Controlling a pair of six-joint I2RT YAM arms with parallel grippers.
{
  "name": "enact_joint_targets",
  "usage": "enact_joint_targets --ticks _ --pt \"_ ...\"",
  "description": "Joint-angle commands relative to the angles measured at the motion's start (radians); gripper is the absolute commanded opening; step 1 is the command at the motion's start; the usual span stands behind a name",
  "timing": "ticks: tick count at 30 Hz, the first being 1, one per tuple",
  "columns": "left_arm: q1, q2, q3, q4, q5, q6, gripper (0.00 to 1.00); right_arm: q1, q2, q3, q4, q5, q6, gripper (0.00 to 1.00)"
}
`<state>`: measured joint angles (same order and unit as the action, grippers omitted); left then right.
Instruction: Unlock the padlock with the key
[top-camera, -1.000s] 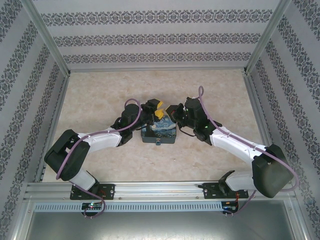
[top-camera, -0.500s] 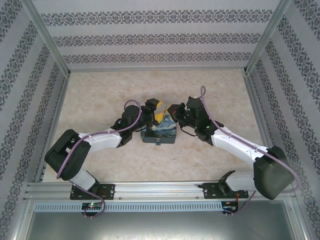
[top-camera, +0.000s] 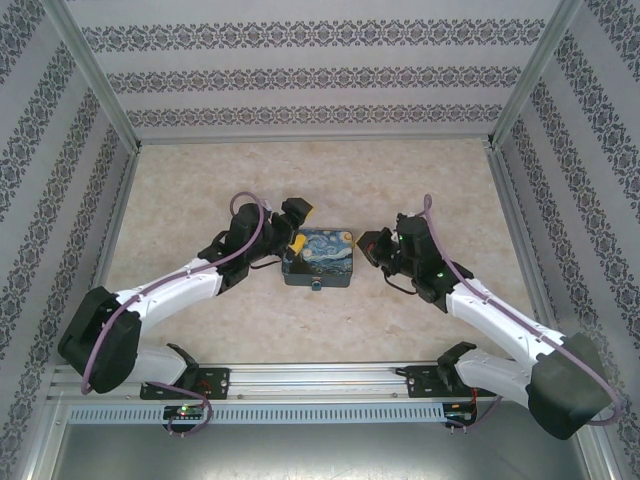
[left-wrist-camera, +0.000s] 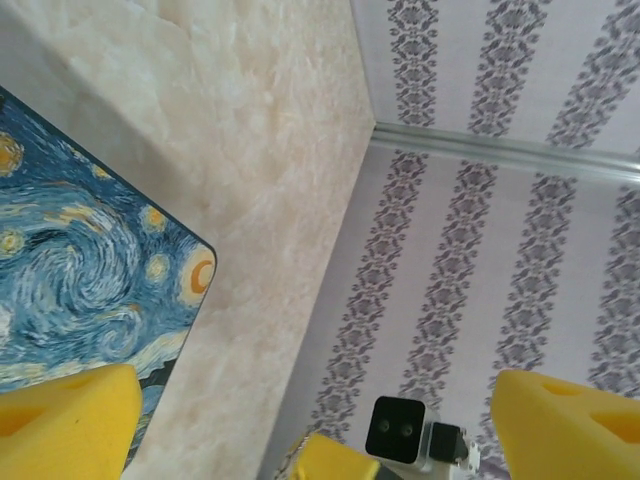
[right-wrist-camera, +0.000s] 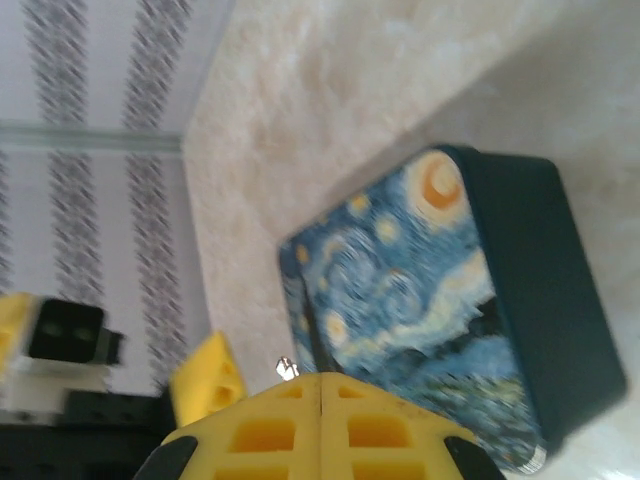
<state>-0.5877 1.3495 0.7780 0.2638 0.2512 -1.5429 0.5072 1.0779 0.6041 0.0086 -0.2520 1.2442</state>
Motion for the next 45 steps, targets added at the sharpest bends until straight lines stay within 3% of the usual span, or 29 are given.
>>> enact_joint_targets --ticks 1,4,9,11,14,18,22,28,32,38,45 --pt "0.007 -0.014 0.018 -0.141 0.041 0.112 0.92 -0.023 0.035 -0.038 0.039 -0.140 -0.080 0.00" --pt "0.007 -0.006 0.004 -0.135 0.053 0.109 0.92 0.005 0.080 0.010 -0.012 -0.136 -0.129 0.00" --pt "0.007 0.002 0.000 -0.142 0.078 0.118 0.92 0.024 0.103 0.029 0.113 -0.189 -0.130 0.00" --pt "0.008 0.003 0.001 -0.144 0.083 0.120 0.93 0.034 0.093 0.091 -0.011 -0.129 -0.208 0.00" --pt "0.008 0.019 -0.002 -0.107 0.106 0.098 0.91 -0.003 0.103 0.052 0.135 -0.193 -0.133 0.00" --pt "0.007 0.053 -0.003 -0.026 0.138 0.053 0.81 0.007 0.117 0.088 0.118 -0.190 -0.127 0.00" --pt "0.003 0.097 0.003 0.069 0.166 0.008 0.64 0.028 0.126 0.112 0.134 -0.180 -0.103 0.00" --pt "-0.017 0.135 0.013 0.146 0.170 -0.029 0.52 0.054 0.135 0.144 0.134 -0.160 -0.092 0.00" --pt "-0.021 0.136 0.008 0.176 0.160 -0.044 0.52 0.059 0.141 0.147 0.134 -0.151 -0.089 0.00" --pt "-0.022 0.079 -0.031 0.172 0.100 -0.041 0.64 0.062 0.139 0.132 0.137 -0.141 -0.084 0.00" --pt "-0.022 0.052 -0.034 0.176 0.087 -0.029 0.53 0.066 0.137 0.128 0.139 -0.132 -0.079 0.00"
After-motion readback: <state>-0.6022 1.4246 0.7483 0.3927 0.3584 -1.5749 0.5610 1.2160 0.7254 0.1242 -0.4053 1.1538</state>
